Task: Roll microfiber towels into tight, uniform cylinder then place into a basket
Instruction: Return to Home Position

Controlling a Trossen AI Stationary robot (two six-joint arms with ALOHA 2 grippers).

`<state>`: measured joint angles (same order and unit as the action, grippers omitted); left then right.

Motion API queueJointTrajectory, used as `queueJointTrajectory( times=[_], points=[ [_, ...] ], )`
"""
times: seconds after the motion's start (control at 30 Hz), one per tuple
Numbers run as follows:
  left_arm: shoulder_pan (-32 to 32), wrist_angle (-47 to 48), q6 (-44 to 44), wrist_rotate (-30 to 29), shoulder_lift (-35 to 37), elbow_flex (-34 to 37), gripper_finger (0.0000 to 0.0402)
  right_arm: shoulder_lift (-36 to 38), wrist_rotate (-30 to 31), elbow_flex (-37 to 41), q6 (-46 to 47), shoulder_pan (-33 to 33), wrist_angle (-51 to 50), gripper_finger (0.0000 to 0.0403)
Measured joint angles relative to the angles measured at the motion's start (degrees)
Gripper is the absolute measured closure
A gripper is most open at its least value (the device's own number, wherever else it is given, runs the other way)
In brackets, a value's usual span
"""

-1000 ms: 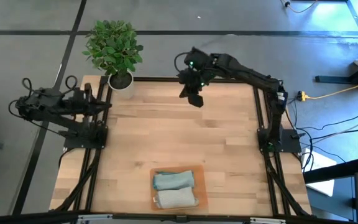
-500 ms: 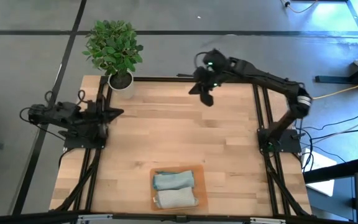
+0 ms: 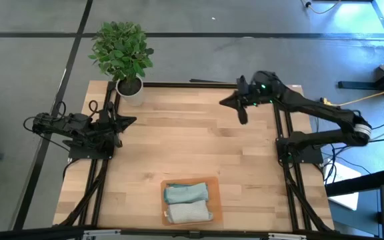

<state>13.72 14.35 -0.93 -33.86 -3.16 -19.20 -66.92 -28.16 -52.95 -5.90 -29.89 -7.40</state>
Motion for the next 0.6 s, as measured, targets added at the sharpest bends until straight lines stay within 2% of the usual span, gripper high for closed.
queueJointTrajectory(
  times=[0.3,0.6],
  points=[
    [0.0,0.26,-0.48,0.4,-0.04,0.09,0.0401,18.02,3.01,17.68,7.1,-0.01,8.43,0.0398],
    [0.0,1.77,-0.49,0.55,-0.04,0.09,0.0401,32.97,3.11,29.36,7.24,0.0,14.32,0.0398]
  ],
)
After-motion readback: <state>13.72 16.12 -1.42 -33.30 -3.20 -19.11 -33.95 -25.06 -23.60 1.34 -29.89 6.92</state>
